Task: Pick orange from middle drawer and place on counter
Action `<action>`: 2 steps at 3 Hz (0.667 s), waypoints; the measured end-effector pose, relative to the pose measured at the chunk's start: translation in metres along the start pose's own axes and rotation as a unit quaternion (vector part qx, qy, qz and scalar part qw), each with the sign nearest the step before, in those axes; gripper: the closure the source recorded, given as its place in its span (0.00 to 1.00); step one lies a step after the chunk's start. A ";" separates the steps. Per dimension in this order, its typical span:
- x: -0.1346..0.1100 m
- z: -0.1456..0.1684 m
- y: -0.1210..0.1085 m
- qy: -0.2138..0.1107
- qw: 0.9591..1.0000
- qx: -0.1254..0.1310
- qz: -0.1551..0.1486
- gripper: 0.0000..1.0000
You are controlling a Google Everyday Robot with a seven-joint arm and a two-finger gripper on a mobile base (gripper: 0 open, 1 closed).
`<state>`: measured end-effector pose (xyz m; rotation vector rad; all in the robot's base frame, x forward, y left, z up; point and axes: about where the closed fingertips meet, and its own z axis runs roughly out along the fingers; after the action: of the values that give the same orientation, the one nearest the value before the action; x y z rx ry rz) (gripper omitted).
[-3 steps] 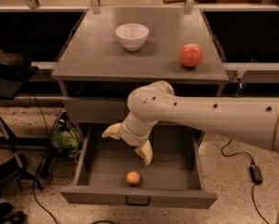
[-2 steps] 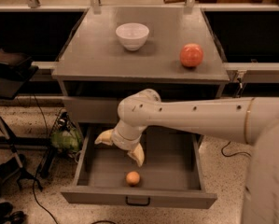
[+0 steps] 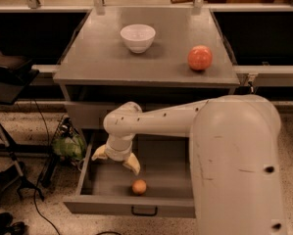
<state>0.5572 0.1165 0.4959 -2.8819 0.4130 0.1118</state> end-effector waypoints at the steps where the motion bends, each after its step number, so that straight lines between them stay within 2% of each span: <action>1: 0.007 0.036 0.012 -0.002 1.000 -0.025 0.006 0.00; 2: 0.008 0.052 0.028 0.026 0.999 -0.020 0.034 0.00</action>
Offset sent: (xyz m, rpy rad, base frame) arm -0.0081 -0.0288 -0.0804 -0.0464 -0.0824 -0.2400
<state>0.5550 0.1002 0.4387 -2.9168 0.5243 0.0581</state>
